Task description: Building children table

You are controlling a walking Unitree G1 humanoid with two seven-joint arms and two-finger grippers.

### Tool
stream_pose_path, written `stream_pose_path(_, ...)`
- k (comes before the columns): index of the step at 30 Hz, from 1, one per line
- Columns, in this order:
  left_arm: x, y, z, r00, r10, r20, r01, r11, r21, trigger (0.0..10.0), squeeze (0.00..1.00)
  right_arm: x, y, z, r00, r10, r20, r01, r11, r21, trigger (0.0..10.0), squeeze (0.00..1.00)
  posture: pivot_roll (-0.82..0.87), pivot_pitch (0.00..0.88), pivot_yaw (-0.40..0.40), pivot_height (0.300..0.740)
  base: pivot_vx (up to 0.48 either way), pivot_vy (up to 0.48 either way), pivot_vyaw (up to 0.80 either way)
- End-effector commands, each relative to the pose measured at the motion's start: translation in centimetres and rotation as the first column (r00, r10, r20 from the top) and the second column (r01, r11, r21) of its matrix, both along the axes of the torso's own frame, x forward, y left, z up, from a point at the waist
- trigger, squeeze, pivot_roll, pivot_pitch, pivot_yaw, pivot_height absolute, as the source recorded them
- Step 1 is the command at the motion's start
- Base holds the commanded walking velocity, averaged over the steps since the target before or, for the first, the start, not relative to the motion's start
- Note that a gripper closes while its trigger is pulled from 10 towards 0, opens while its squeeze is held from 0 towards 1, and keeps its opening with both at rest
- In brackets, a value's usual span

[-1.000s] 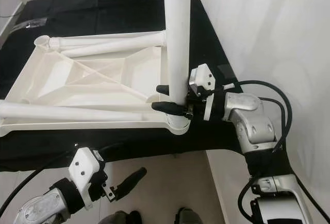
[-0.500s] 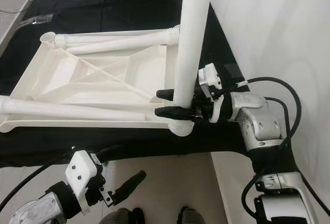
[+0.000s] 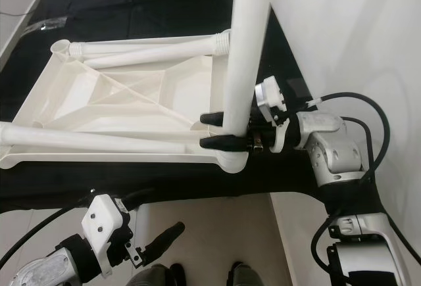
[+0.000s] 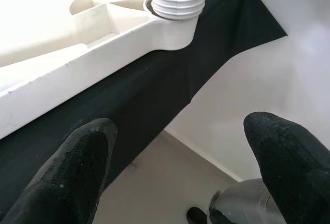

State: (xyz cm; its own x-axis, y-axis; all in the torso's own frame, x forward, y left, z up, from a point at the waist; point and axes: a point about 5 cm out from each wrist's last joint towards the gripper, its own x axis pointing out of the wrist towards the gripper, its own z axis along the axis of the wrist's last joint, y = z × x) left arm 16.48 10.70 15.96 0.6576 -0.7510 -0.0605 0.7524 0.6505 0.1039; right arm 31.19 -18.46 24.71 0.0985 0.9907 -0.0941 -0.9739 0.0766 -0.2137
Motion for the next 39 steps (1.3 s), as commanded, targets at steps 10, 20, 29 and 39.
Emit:
stream_pose_path(10, -0.7, 0.4, 0.0, 0.999, -0.008, -0.033, 0.009, 1.000, 0.027, 10.0, 0.00, 0.3, 1.0, -1.0, 0.999, 0.048, -0.019, -0.050, 0.997, -0.064, 10.0, 0.00, 0.11, 0.318, 0.126, 0.740, 0.000, 0.000, 0.00)
stream_pose_path(20, -1.1, 0.4, 0.1, 0.999, -0.006, -0.044, 0.008, 1.000, 0.026, 10.0, 0.00, 0.0, 2.2, -1.8, 0.989, 0.142, -0.048, -0.146, 0.984, -0.103, 10.0, 0.00, 0.12, 0.333, 0.127, 0.740, 0.000, 0.000, 0.00)
stream_pose_path(29, -1.6, 0.4, 0.2, 0.999, -0.002, -0.053, 0.003, 1.000, 0.030, 10.0, 0.00, 1.4, 2.3, -1.0, 0.991, 0.131, -0.015, -0.131, 0.983, -0.132, 10.0, 0.00, 0.13, 0.338, 0.120, 0.740, 0.000, 0.000, 0.00)
stream_pose_path(39, -1.9, 0.3, 0.2, 0.998, -0.010, -0.066, 0.012, 1.000, 0.028, 10.0, 0.00, 1.2, 0.5, -0.6, 0.993, 0.112, -0.027, -0.115, 0.981, -0.159, 10.0, 0.00, 0.13, 0.338, 0.130, 0.740, 0.000, 0.000, 0.00)
